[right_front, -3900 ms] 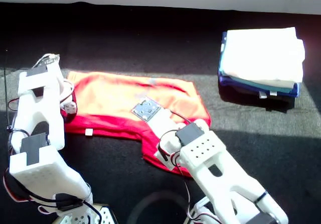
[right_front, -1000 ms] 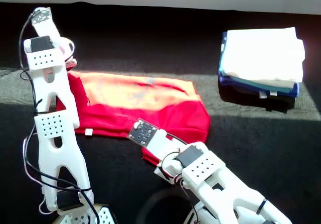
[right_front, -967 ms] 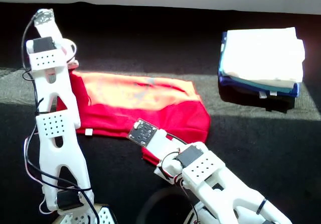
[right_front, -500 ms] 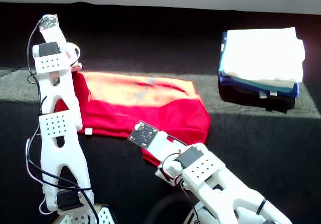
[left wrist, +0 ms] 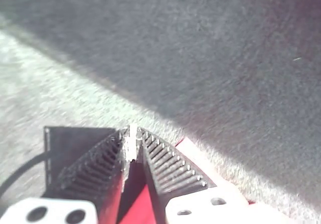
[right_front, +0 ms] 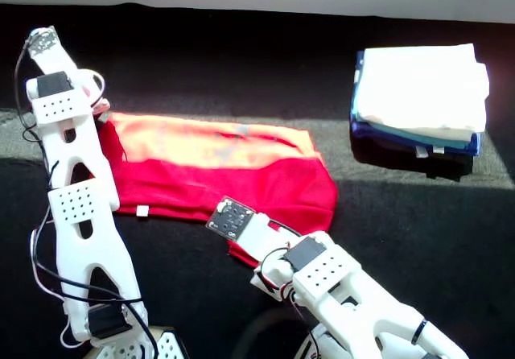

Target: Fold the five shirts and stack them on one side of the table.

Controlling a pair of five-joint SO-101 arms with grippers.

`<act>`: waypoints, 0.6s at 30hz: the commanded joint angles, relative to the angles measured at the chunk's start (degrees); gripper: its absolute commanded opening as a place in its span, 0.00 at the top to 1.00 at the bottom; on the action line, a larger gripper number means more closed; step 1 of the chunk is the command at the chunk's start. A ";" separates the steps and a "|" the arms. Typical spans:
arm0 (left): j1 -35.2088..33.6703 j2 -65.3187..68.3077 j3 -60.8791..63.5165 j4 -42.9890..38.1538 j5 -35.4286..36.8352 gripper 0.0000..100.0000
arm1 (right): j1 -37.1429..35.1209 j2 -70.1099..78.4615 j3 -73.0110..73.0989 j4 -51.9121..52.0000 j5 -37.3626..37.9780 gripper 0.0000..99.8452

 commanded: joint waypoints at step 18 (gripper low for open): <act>-1.19 -35.12 23.52 18.11 -4.75 0.99 | -1.80 -1.45 -3.56 7.43 0.35 0.70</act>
